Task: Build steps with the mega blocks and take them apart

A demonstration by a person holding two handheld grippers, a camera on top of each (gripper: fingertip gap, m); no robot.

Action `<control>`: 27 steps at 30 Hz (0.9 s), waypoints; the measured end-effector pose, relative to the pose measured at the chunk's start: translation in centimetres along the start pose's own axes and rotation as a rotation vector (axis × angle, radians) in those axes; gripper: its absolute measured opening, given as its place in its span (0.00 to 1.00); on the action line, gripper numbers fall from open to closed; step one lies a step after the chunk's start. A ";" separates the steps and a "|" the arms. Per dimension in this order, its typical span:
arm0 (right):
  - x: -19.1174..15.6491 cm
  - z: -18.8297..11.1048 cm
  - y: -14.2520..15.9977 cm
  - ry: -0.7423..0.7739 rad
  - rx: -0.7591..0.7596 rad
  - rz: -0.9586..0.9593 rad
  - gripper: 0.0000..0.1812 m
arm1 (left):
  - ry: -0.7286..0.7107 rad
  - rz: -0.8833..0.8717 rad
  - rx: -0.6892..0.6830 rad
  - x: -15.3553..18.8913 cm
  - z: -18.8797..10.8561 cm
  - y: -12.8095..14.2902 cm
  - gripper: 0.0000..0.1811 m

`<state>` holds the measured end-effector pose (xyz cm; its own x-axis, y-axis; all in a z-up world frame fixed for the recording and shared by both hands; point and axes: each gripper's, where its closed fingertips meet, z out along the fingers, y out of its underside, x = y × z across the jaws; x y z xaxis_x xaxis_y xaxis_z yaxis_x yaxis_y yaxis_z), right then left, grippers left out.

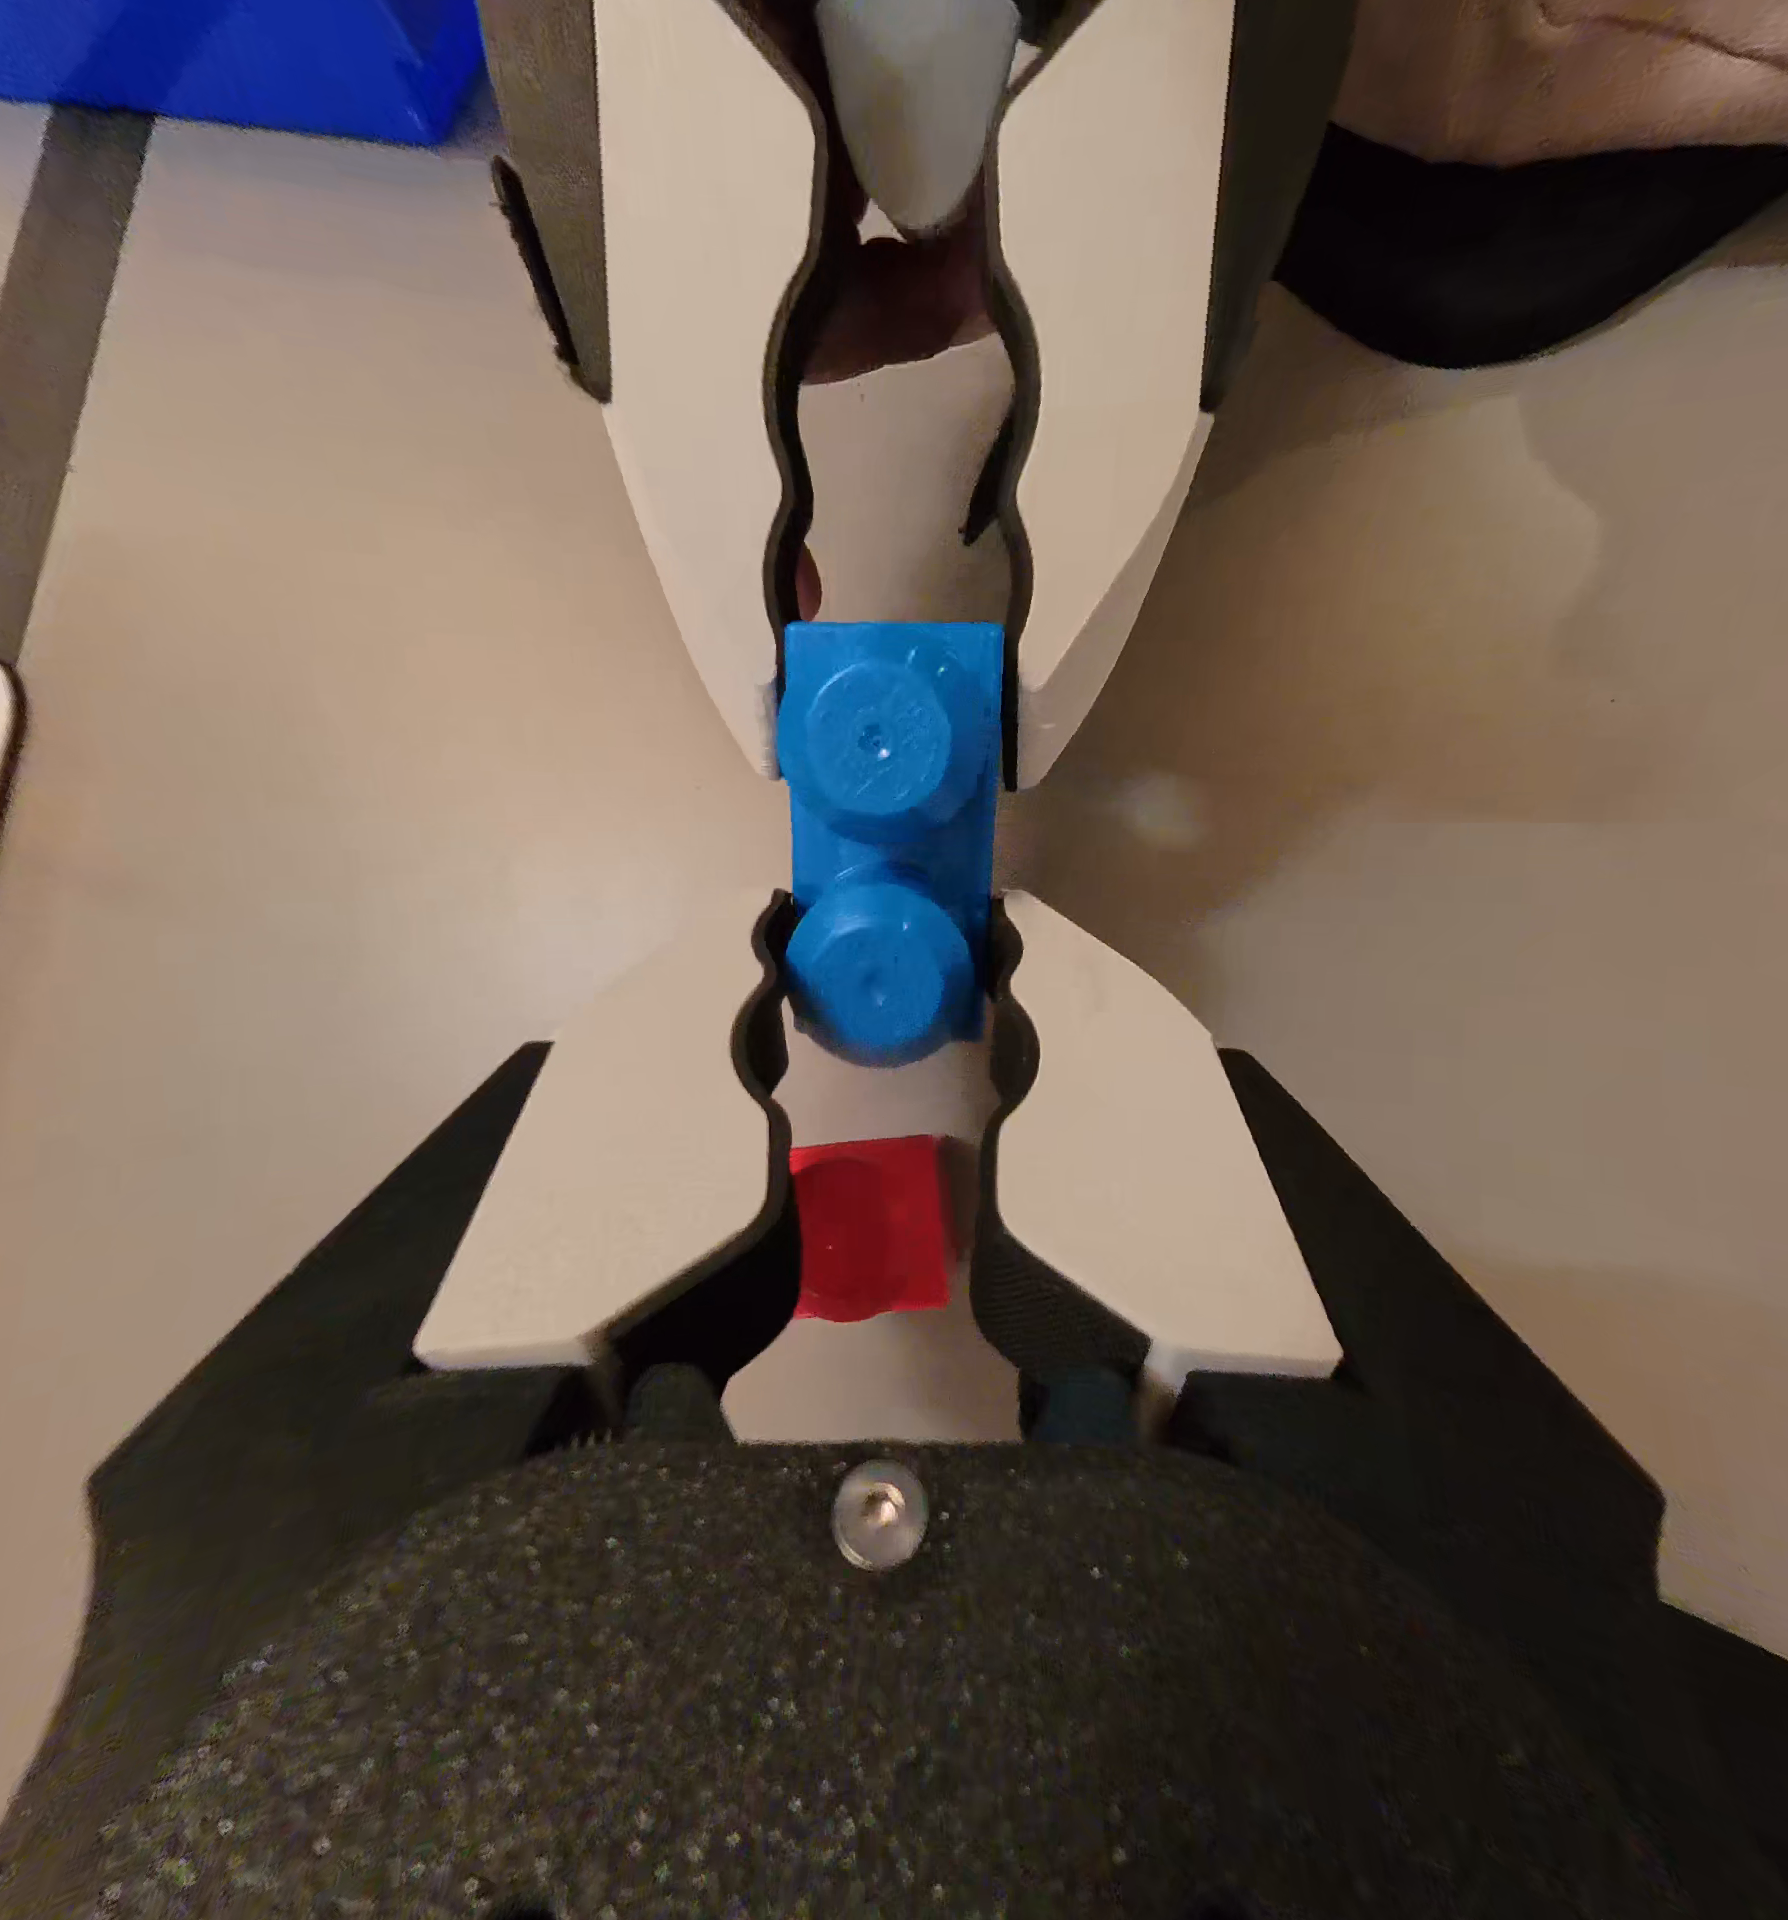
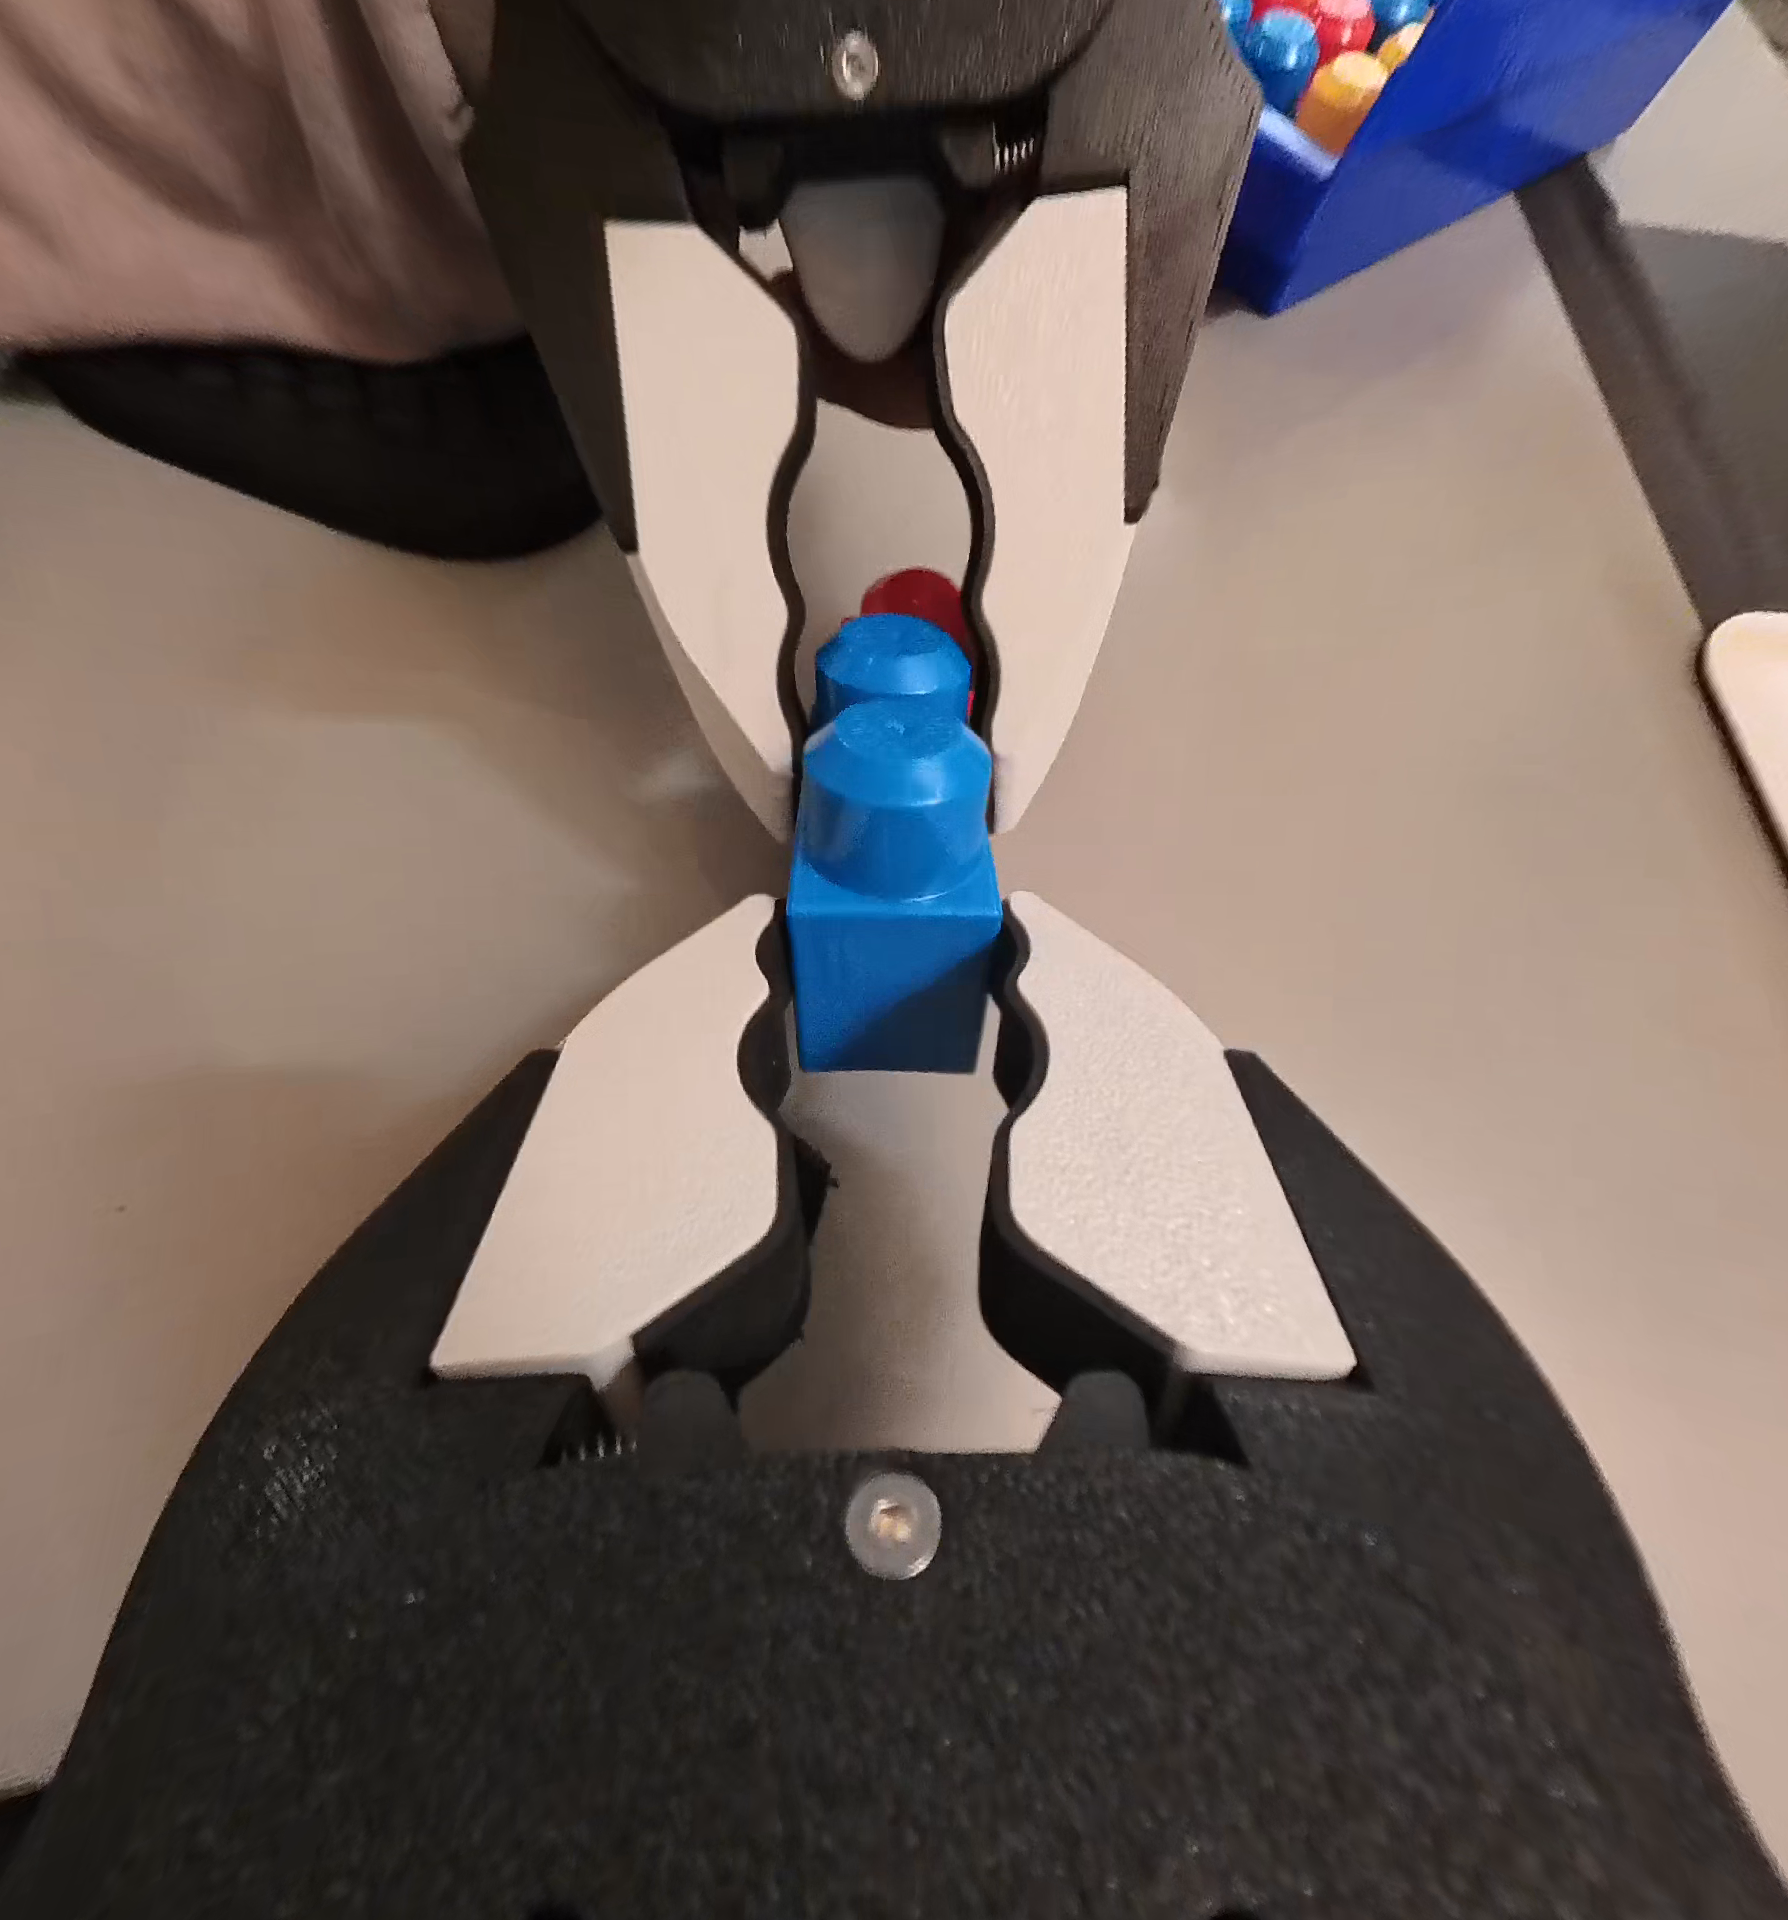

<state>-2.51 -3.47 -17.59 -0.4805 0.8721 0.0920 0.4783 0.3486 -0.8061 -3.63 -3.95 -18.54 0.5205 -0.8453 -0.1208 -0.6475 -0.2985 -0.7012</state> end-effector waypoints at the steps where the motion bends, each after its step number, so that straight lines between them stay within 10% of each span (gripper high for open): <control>1: 0.0 -0.3 -0.5 0.003 0.024 -0.002 0.20 | -0.009 0.014 0.015 -0.1 -0.1 -0.2 0.20; 14: 0.9 -4.4 -7.2 0.041 0.467 0.068 0.25 | 0.033 -0.079 0.680 -1.0 -6.5 -7.8 0.20; 21: 0.2 -4.5 -8.4 0.034 0.532 0.051 0.20 | 0.049 -0.069 0.707 -0.6 -7.1 -8.2 0.20; 27: 0.8 -4.2 -6.3 0.028 0.423 0.051 0.20 | -0.029 -0.060 0.445 -1.9 -7.2 -4.8 0.24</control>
<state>-2.84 -3.54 -9.99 -0.4412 0.8956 0.0568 0.1547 0.1382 -0.9782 -5.55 -4.10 -9.90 0.5692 -0.8178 -0.0854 -0.3163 -0.1218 -0.9408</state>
